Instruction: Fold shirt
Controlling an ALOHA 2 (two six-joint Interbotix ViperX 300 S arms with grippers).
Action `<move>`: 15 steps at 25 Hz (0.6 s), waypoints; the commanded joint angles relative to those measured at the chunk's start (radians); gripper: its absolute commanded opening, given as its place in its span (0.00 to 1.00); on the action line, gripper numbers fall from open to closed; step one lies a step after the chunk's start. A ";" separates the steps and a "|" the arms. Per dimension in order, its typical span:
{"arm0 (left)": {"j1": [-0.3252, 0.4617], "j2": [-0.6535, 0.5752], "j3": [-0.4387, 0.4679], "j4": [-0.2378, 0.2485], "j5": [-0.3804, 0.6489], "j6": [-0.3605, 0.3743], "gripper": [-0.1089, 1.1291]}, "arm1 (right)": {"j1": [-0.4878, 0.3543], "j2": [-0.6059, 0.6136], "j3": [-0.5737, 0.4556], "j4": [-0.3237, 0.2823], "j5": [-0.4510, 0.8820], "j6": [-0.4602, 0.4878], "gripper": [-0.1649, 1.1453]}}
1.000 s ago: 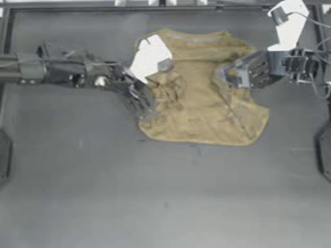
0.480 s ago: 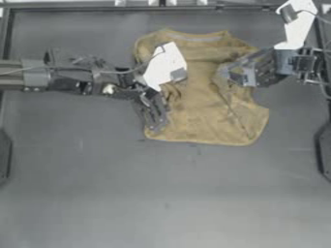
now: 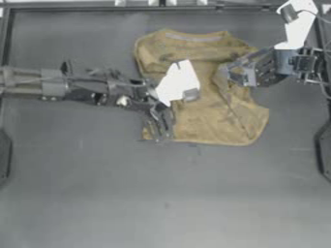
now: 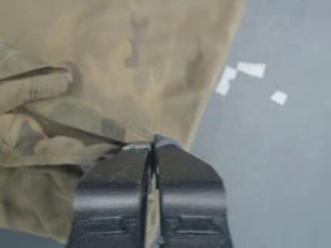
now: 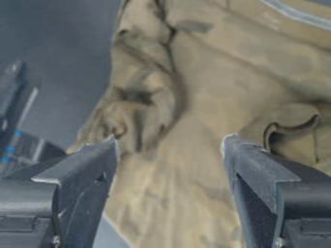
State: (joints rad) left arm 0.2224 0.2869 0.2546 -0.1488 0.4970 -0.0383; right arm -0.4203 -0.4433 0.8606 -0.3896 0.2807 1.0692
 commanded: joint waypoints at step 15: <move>0.014 -0.141 -0.034 0.049 0.002 0.025 0.85 | 0.021 -0.097 0.029 -0.008 0.069 -0.017 0.84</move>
State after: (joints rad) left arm 0.2332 0.2715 0.2439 -0.1135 0.5001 -0.0107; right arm -0.4065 -0.5170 0.8989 -0.3927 0.3221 1.0554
